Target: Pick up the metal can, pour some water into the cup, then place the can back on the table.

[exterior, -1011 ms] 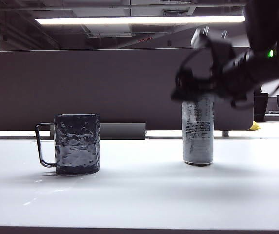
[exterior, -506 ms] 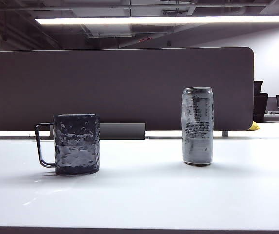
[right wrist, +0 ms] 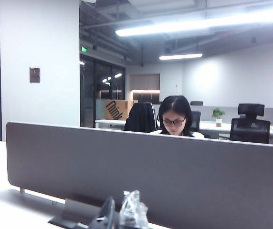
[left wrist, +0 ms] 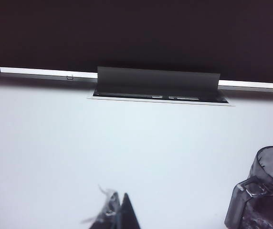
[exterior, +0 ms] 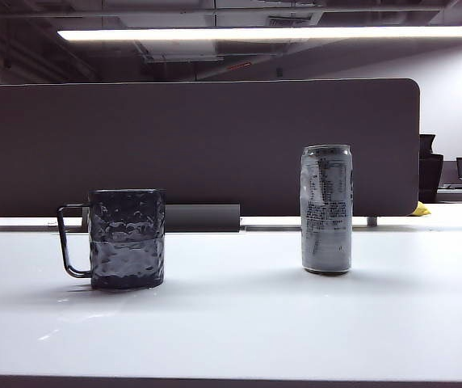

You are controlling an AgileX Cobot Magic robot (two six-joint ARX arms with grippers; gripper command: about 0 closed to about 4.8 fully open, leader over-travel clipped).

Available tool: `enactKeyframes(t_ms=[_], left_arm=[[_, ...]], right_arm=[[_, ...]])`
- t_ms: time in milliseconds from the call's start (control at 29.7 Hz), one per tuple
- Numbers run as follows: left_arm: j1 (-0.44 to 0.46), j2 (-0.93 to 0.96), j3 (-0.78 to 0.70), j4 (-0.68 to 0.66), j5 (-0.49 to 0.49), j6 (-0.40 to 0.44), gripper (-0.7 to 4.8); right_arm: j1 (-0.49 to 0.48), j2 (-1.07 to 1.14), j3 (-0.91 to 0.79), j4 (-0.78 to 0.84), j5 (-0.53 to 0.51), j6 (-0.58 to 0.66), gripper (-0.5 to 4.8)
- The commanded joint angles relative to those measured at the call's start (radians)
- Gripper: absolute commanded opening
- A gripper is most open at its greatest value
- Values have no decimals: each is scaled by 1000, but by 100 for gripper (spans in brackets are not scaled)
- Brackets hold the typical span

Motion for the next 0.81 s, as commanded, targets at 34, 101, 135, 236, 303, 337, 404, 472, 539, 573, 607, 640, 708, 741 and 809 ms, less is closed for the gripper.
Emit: enactKeyframes(t_ms=[34,101,135,236,303,337,404,472,539,573,607,640,708,741,809], left_arm=[[0,1,2,11,3,1,-5],[0,1,1,11,3,1,-5],[0,1,2,11,3,1,-5],[0,1,2,11,3,1,-5],[0,1,2,11,3,1,-5],[0,1,2,11,3,1,-5],[0,1,2,11,3,1,-5],[0,1,2,11,3,1,-5],[0,1,2,11,3,1,-5],[0,1,2,11,3,1,-5],[0,1,2,12,3,1,-5],[0,1,1,11,3,1,-5],[0,1,2,11,3,1,-5],[0,1,2,11,3,1,-5],[0,1,2,11,3,1,-5]], right_arm=[[2,-39,5,-6,-2,3,27],[1,-61,5,-6,2,3,27],[1,-70,5,-6,4,3,27],[2,-97,5,-6,2,3,27],[2,-111,5,-6,2,3,27],[1,-118,5,-6,2,3,27],[1,-128,5,-11,8,-51,27],[0,-141,5,-18,37,-170,27],[0,-158,5,-45,85,-228,27],[-7,-166,3,-64,109,-250,27],[-30,-174,-4,-85,137,-282,27],[-56,-179,-14,-101,148,-292,27],[-143,-193,-53,-127,149,-288,27],[-188,-198,-80,-130,148,-283,27],[-286,-209,-155,-126,138,-247,27]])
